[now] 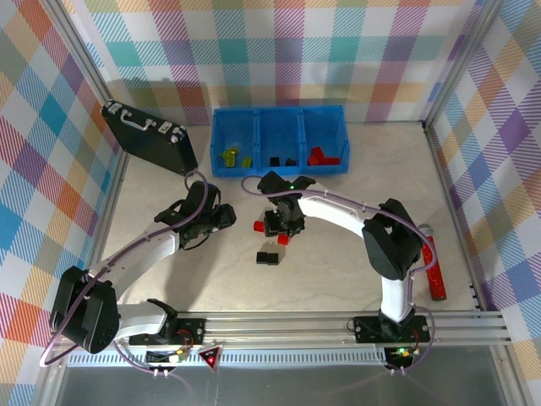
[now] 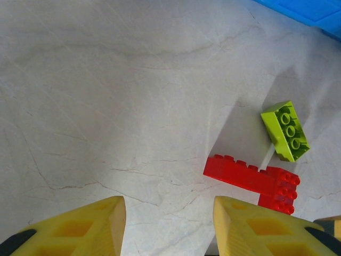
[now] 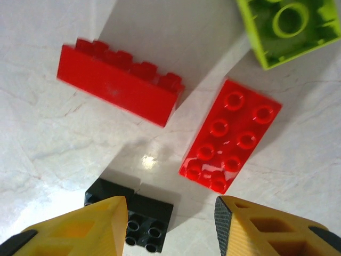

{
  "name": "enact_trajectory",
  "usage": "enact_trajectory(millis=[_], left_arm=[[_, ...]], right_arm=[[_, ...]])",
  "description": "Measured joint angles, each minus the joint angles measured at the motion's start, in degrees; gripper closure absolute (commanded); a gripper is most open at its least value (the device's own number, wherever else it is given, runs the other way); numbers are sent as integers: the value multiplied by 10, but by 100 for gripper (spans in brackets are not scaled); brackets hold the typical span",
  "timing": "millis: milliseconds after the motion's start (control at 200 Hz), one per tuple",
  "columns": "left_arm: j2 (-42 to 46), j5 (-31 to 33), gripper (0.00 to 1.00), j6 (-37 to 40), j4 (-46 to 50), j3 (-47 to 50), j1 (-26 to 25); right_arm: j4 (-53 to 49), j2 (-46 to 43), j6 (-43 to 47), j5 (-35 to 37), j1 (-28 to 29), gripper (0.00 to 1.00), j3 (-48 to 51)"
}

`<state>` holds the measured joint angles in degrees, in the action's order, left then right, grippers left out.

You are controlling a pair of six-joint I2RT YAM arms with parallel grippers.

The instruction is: Sort the legos into containers by color

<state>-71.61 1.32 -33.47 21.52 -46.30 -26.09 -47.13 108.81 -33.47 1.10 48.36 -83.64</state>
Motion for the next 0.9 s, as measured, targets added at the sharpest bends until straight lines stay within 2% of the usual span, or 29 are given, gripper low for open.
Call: enact_trajectory(millis=[320, 900], left_arm=[[-8, -5, 53, 0, 0, 0, 0], [-10, -4, 53, 0, 9, -4, 0]], right_arm=[[-1, -16, -27, -10, 46, 50, 69], [40, -5, -47, -37, 49, 50, 76]])
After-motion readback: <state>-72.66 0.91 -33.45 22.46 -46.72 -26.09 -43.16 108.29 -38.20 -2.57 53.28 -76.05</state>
